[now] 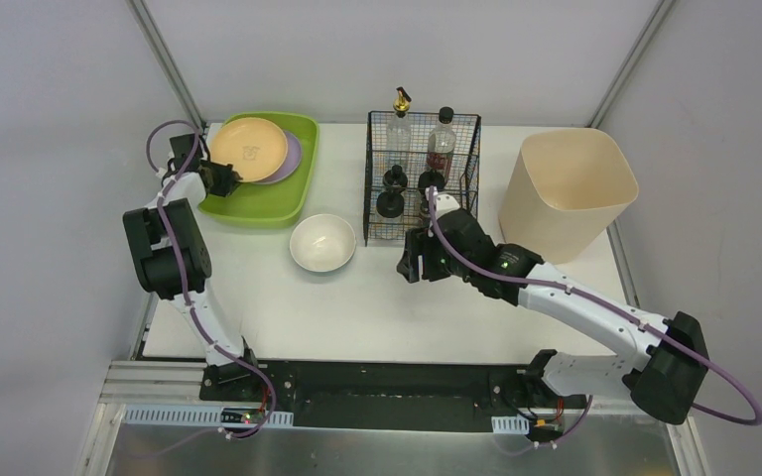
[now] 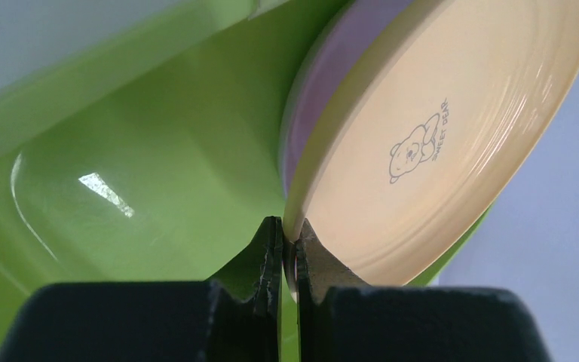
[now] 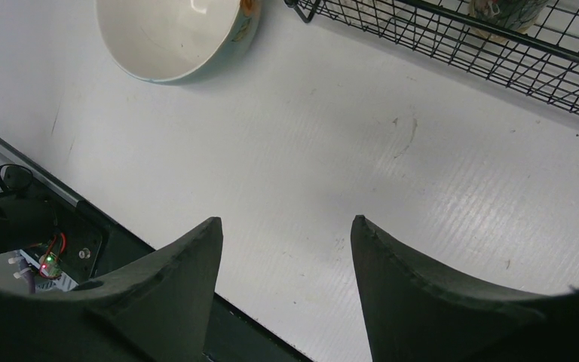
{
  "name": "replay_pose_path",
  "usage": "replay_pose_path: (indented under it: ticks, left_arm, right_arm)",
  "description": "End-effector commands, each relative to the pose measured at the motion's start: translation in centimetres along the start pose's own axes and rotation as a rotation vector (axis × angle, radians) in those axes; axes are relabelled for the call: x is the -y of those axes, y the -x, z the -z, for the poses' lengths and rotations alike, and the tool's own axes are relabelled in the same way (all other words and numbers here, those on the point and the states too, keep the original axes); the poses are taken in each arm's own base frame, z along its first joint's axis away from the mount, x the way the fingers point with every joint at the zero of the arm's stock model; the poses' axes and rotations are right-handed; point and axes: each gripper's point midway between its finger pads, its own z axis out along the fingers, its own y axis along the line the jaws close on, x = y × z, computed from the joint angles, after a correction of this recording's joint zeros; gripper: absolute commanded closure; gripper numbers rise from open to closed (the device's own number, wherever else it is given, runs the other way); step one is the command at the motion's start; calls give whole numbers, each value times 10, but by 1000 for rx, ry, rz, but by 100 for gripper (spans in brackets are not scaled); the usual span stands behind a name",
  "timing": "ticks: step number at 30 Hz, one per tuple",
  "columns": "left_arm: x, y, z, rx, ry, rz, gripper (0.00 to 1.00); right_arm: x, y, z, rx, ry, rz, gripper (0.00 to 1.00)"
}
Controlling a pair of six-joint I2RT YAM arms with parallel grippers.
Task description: Clear the kitchen counter
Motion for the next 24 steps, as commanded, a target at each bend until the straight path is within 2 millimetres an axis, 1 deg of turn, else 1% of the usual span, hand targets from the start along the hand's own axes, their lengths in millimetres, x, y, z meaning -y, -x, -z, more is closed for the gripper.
replay_pose_path:
  ticks: [1, 5, 7, 9, 12, 15, 17, 21, 22, 24]
  left_arm:
    - [32, 12, -4, 8, -87, -1, 100]
    - [33, 6, -18, -7, -79, -14, 100]
    - [39, 1, -24, -15, -79, -36, 100]
    - [44, -9, -29, -32, -70, -65, 100]
    - [51, -17, -38, -47, -66, -65, 100]
    - [52, -22, -45, -57, -58, -51, 100]
    - [49, -23, -49, -53, -43, -45, 100]
    - [42, -25, -50, -50, -21, -46, 94]
    - [41, -25, -49, -49, -19, -46, 91]
    - [37, -26, -49, -47, -10, -50, 82]
  right_arm:
    - [-7, 2, -5, 10, 20, 0, 34]
    - [-6, -1, -8, 0, 8, 6, 34]
    - [-6, -2, -9, -5, 6, 9, 34]
    - [-6, -2, -9, -2, 5, 13, 34]
    - [-5, -1, -9, 4, -8, 16, 34]
    - [-3, -2, -9, 7, -22, 17, 34]
    - [-2, -2, -9, 6, -24, 17, 33]
    - [-3, -3, -11, 0, -24, 21, 33]
    - [-4, -4, -11, -1, -24, 22, 33]
    - [-4, -4, -12, -4, -24, 26, 33]
